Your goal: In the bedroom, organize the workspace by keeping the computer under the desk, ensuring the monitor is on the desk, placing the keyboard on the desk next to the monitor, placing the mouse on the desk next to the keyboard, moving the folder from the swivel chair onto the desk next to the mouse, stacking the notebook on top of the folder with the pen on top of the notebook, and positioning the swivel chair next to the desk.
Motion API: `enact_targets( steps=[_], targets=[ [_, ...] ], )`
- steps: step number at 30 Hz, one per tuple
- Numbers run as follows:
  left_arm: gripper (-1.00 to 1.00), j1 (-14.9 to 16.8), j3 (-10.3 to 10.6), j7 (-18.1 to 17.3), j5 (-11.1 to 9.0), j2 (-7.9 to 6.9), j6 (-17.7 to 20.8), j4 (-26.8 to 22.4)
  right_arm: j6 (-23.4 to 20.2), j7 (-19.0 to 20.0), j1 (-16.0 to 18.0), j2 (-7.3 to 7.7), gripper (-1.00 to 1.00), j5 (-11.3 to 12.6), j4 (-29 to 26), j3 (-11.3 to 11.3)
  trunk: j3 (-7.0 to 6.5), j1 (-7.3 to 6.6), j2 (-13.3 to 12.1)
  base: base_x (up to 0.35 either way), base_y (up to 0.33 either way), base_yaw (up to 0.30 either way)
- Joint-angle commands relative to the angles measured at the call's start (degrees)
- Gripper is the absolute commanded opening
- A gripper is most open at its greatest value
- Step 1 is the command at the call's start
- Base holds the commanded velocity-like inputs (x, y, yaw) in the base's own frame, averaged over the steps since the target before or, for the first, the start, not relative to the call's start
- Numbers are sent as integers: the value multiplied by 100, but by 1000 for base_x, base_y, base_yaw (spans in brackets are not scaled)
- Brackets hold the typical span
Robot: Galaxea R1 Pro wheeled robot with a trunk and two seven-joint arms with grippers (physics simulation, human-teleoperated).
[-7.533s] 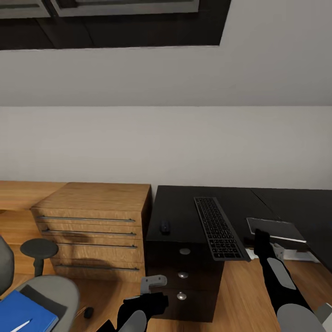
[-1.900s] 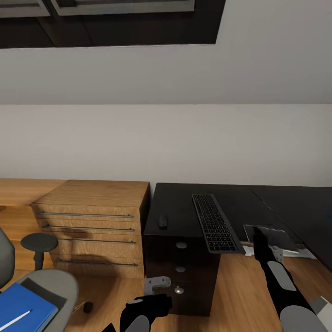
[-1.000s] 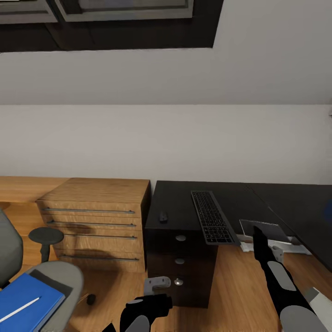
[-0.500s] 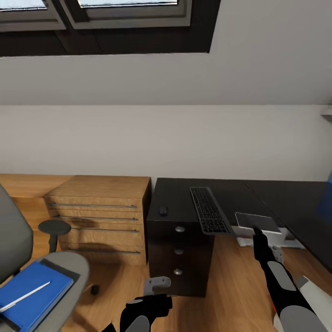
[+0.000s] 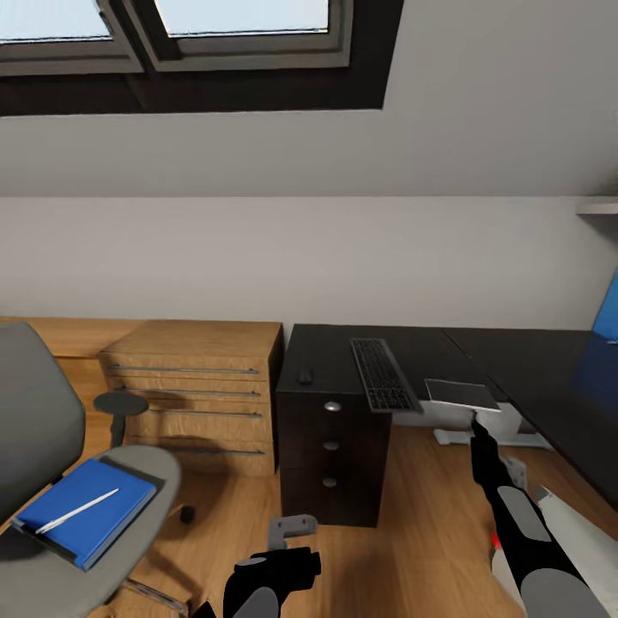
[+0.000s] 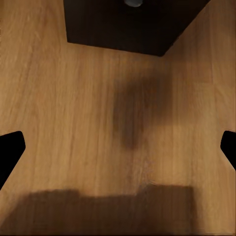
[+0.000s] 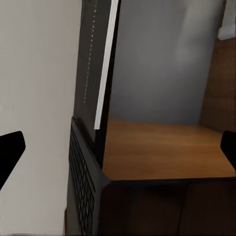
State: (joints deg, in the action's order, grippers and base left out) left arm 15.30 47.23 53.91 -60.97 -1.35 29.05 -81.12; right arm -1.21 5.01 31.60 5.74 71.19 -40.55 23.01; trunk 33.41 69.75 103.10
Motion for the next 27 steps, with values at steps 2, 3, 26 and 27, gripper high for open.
enact_targets(
  steps=[2, 3, 26, 27],
  targets=[
    [100, 8, 11, 40, -29, -3, 11, -8, -12, 27, 4, -2, 100, 61, 3, 10, 6, -4, 3, -321, 0, 0],
    [100, 8, 10, 40, -29, -4, 10, -6, -12, 27, 4, -2, 100, 61, 3, 10, 6, -4, 3, -302, 0, 0],
    [100, 8, 2, 56, 9, -48, -253, 106, 58, -786, 13, -43, 100, -276, 954, -1802, -263, -333, -598, -41, 0, 0],
    [100, 8, 4, 54, 7, -46, -302, 176, 72, -794, 13, -42, 100, -321, 1050, -1863, -281, -355, -638, 0, 0, 0]
  ],
)
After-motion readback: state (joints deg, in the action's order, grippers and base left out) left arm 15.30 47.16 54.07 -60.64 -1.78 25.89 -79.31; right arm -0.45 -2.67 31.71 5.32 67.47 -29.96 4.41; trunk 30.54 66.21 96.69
